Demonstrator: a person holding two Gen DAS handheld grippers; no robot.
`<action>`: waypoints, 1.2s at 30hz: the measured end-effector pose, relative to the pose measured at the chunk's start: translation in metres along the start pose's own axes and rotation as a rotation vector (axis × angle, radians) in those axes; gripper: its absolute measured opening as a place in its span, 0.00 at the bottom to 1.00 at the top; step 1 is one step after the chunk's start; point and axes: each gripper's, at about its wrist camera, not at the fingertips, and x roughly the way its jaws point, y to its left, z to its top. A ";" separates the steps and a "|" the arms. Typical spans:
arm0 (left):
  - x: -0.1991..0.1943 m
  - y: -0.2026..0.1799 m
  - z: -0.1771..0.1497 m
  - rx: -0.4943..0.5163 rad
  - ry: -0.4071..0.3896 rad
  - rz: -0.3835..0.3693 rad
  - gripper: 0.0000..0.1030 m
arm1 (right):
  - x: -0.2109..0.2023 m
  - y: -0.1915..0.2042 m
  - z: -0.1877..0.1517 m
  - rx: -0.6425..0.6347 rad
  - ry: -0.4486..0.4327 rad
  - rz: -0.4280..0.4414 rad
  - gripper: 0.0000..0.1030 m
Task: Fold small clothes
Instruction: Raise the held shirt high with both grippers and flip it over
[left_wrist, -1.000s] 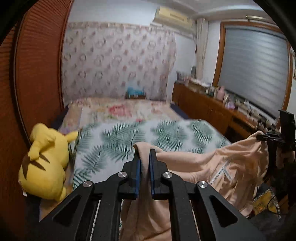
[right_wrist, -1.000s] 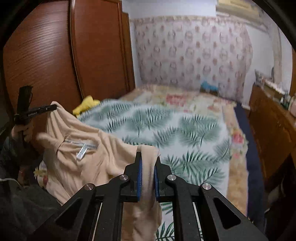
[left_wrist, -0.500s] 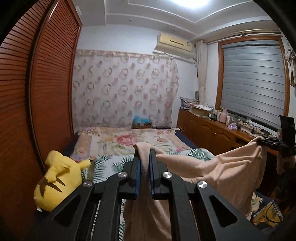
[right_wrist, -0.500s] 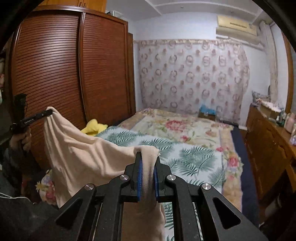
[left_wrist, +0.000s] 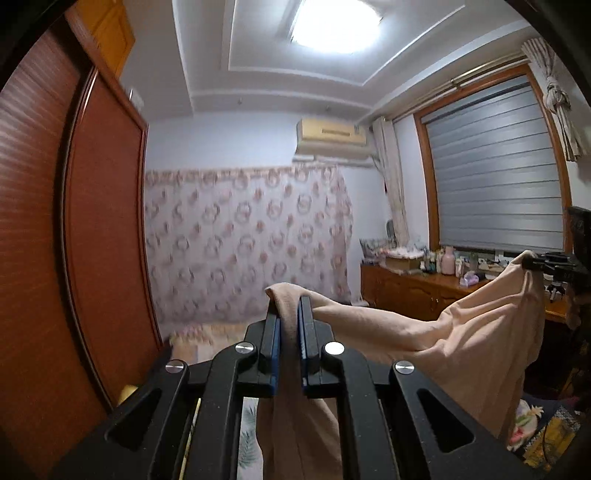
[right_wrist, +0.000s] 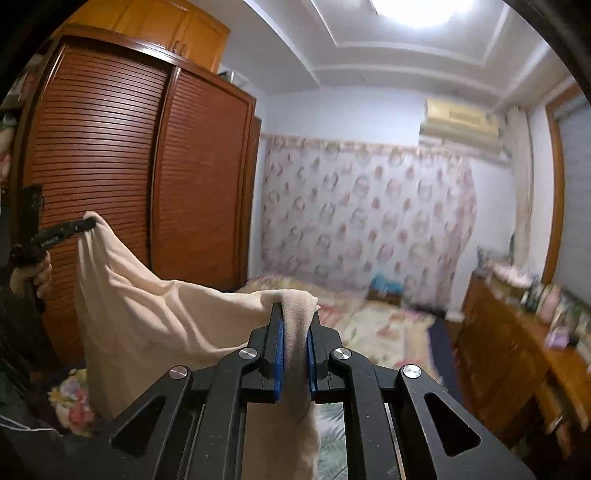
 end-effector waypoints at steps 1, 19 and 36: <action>-0.001 0.001 0.009 0.003 -0.015 0.001 0.09 | -0.004 0.002 0.007 -0.016 -0.016 -0.010 0.09; 0.012 0.008 0.063 0.052 -0.117 0.056 0.09 | -0.021 0.037 0.036 -0.153 -0.105 -0.186 0.09; 0.265 0.041 -0.065 0.011 0.273 0.089 0.09 | 0.233 -0.019 -0.066 -0.075 0.272 -0.154 0.09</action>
